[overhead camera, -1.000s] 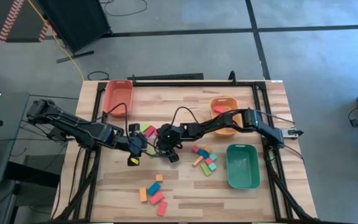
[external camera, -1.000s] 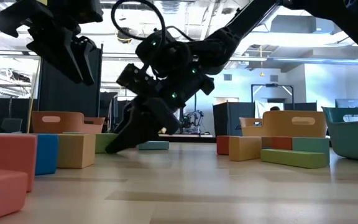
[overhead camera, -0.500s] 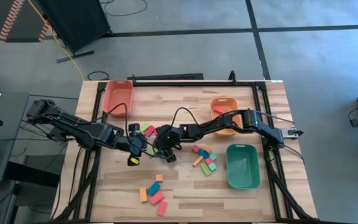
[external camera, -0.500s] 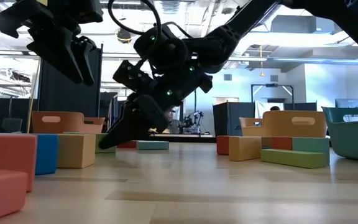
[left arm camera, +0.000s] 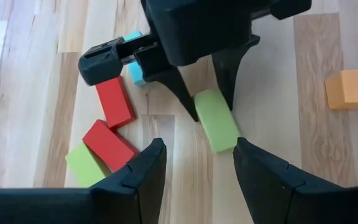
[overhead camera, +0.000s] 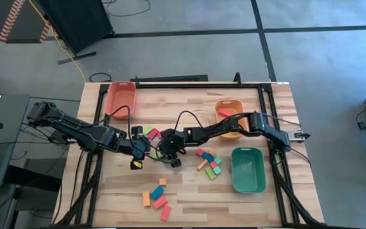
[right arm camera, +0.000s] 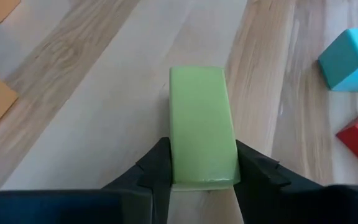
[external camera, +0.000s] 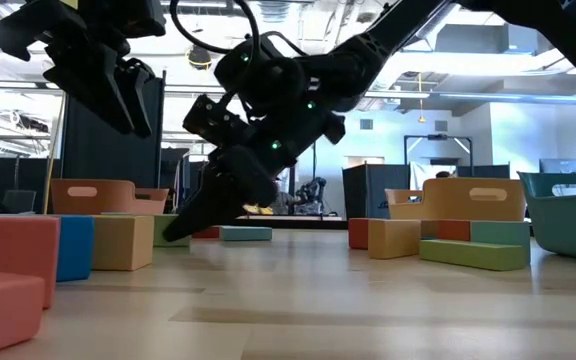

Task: Sort blocks by size
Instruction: Put the large rectangular green block into the yellow bin

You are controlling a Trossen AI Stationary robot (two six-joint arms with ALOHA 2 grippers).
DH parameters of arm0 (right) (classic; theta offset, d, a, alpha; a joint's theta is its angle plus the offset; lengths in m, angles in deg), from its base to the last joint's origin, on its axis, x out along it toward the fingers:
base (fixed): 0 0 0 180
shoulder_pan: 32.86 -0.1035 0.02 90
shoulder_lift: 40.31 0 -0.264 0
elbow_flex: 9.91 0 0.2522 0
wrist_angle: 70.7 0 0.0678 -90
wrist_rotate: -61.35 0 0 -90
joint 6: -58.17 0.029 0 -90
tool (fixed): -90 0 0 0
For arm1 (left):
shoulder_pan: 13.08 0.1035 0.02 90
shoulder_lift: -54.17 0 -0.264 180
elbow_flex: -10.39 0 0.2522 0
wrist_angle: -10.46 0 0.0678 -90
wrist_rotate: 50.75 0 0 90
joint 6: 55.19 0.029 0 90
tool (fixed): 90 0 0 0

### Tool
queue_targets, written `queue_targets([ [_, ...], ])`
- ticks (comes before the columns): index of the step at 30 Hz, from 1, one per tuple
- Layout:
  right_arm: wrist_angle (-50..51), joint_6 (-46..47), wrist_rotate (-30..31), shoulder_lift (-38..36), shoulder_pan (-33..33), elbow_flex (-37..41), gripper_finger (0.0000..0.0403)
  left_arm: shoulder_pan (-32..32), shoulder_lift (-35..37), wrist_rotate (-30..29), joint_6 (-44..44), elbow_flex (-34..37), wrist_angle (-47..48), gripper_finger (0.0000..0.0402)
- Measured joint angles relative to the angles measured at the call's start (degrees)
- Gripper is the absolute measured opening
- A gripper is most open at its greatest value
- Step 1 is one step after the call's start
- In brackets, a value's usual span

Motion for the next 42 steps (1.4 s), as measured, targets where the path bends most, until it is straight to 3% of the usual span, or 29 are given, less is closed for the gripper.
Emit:
queue_targets([
  [8, 13.32, -1.03, 0.94, -5.38, 0.00, 0.14, 0.0161, -0.33, 0.02, -0.02, -0.25, 0.02, 1.18, 0.0178],
  [24, 44.89, -2.95, 15.84, -21.15, -0.21, 0.22, 0.0161, -0.33, 0.02, -0.09, -0.25, 0.02, 1.63, 0.0178],
  [37, 68.77, 7.60, 28.29, -34.61, -0.04, 0.35, 0.0161, -0.33, 0.02, -0.08, -0.25, 0.07, 1.59, 0.0178],
  [42, 71.96, 12.40, 33.09, -40.83, 1.51, 5.41, 0.0161, -0.33, 0.02, -0.07, -0.28, 0.08, 1.59, 0.0178],
])
